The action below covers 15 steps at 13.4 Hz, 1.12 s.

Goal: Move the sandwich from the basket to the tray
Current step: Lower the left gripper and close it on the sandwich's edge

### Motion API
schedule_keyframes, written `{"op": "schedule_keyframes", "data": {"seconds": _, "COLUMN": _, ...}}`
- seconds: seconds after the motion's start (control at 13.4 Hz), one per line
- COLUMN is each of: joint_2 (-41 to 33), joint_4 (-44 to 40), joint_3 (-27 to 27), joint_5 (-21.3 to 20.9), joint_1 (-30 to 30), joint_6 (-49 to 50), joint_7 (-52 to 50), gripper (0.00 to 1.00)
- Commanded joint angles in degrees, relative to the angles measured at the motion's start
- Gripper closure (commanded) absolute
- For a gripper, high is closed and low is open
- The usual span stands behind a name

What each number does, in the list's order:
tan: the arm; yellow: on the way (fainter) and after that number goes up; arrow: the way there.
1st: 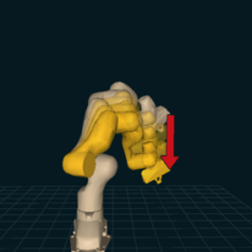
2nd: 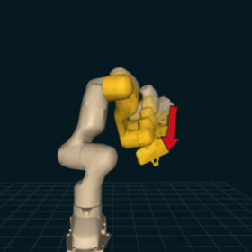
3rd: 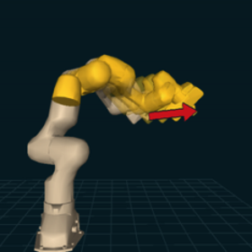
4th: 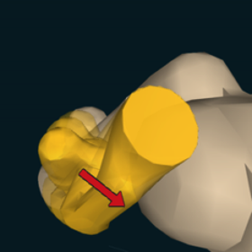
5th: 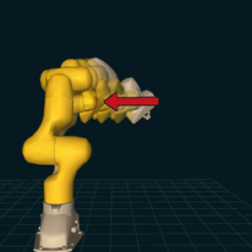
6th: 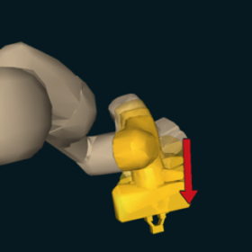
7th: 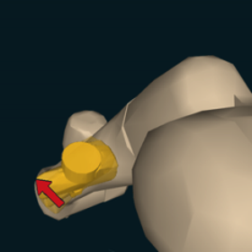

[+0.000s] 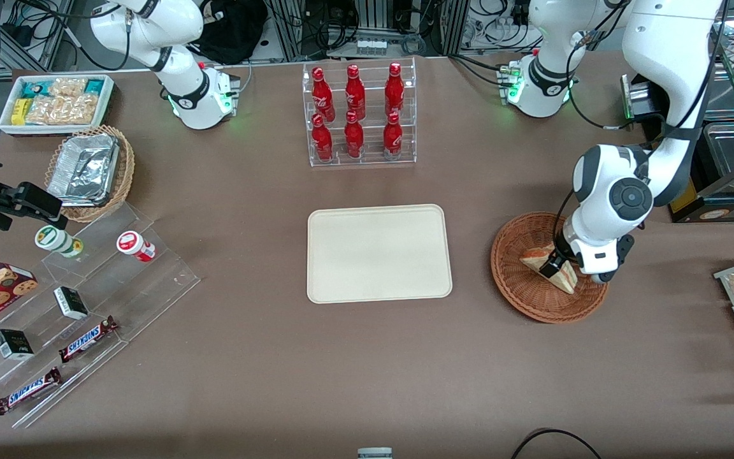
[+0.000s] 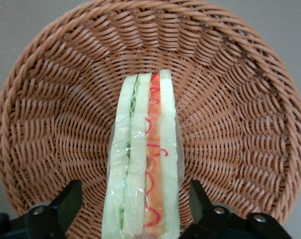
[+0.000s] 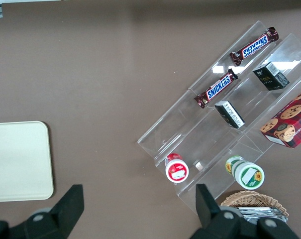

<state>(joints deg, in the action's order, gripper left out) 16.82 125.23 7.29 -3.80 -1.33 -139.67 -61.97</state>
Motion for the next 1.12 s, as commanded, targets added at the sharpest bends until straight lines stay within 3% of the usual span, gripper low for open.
{"op": "schedule_keyframes", "data": {"seconds": 0.0, "joint_2": 0.5, "joint_4": 0.3, "joint_3": -0.1, "joint_5": 0.0, "joint_1": -0.4, "joint_6": -1.1, "joint_7": -2.8, "gripper": 0.69}}
{"op": "schedule_keyframes", "data": {"seconds": 0.07, "joint_2": 0.8, "joint_4": -0.1, "joint_3": -0.1, "joint_5": -0.1, "joint_1": -0.4, "joint_6": -1.0, "joint_7": -2.8, "gripper": 0.85}}
{"op": "schedule_keyframes", "data": {"seconds": 0.15, "joint_2": 0.8, "joint_4": -0.2, "joint_3": -0.1, "joint_5": -0.1, "joint_1": -0.4, "joint_6": -0.9, "joint_7": -2.7, "gripper": 0.87}}
{"op": "schedule_keyframes", "data": {"seconds": 0.37, "joint_2": -0.8, "joint_4": -3.7, "joint_3": -0.1, "joint_5": -0.2, "joint_1": -1.6, "joint_6": 4.6, "joint_7": -2.5, "gripper": 0.88}}
{"op": "schedule_keyframes", "data": {"seconds": 0.75, "joint_2": -2.0, "joint_4": -24.0, "joint_3": -0.1, "joint_5": -1.4, "joint_1": -4.9, "joint_6": 33.5, "joint_7": 0.5, "gripper": 0.89}}
{"op": "schedule_keyframes", "data": {"seconds": 1.04, "joint_2": -1.8, "joint_4": -32.8, "joint_3": -0.1, "joint_5": -1.3, "joint_1": -11.8, "joint_6": 42.6, "joint_7": 5.5, "gripper": 0.89}}
